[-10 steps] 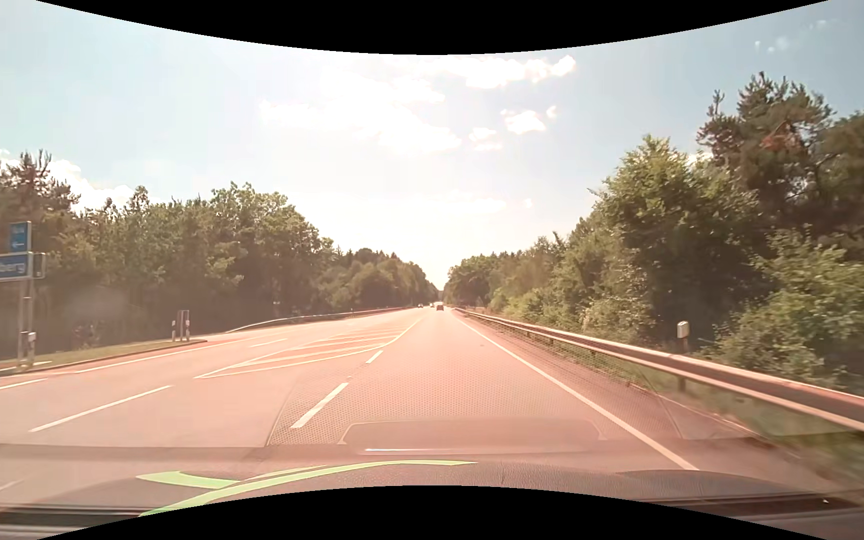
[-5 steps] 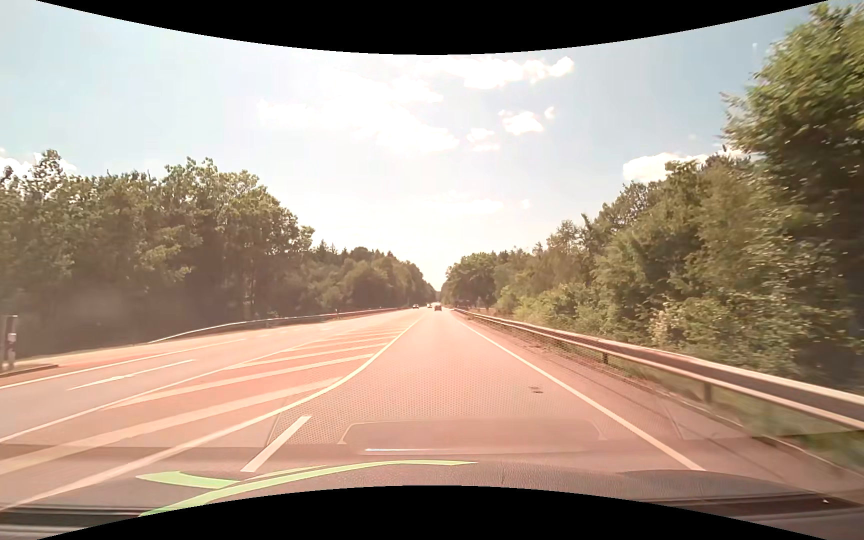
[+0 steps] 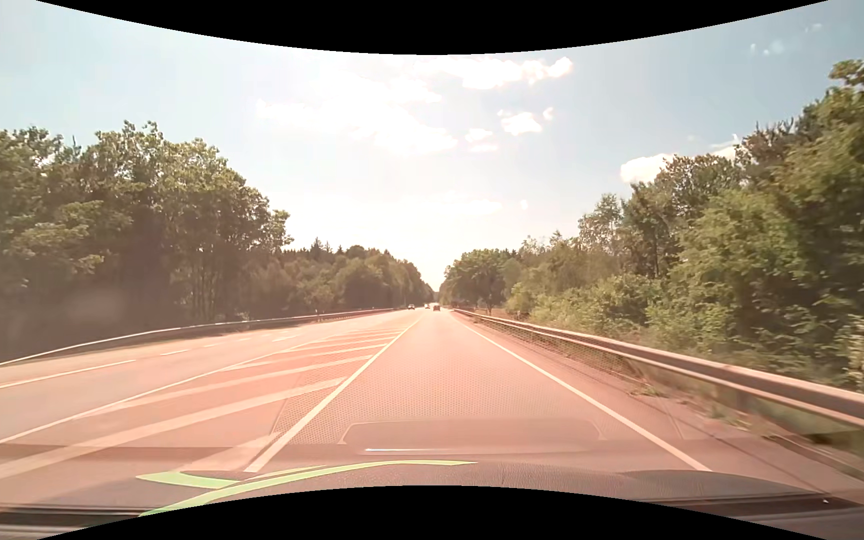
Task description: Follow the waypoints while adhering to traffic rules and regulations
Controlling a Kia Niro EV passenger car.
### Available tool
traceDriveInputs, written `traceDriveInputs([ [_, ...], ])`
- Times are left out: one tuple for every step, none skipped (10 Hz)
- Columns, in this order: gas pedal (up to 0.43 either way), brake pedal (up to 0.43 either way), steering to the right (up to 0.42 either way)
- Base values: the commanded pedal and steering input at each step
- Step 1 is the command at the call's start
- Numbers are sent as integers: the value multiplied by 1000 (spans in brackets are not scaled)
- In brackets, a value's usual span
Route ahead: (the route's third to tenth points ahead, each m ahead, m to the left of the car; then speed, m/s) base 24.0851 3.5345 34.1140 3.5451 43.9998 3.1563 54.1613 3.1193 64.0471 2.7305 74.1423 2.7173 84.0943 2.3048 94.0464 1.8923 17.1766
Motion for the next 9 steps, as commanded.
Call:
traceDriveInputs([
  [39,0,2],
  [39,0,2],
  [39,0,2],
  [39,0,2],
  [39,0,2],
  [39,0,2],
  [39,0,2],
  [39,0,2],
  [39,0,1],
])
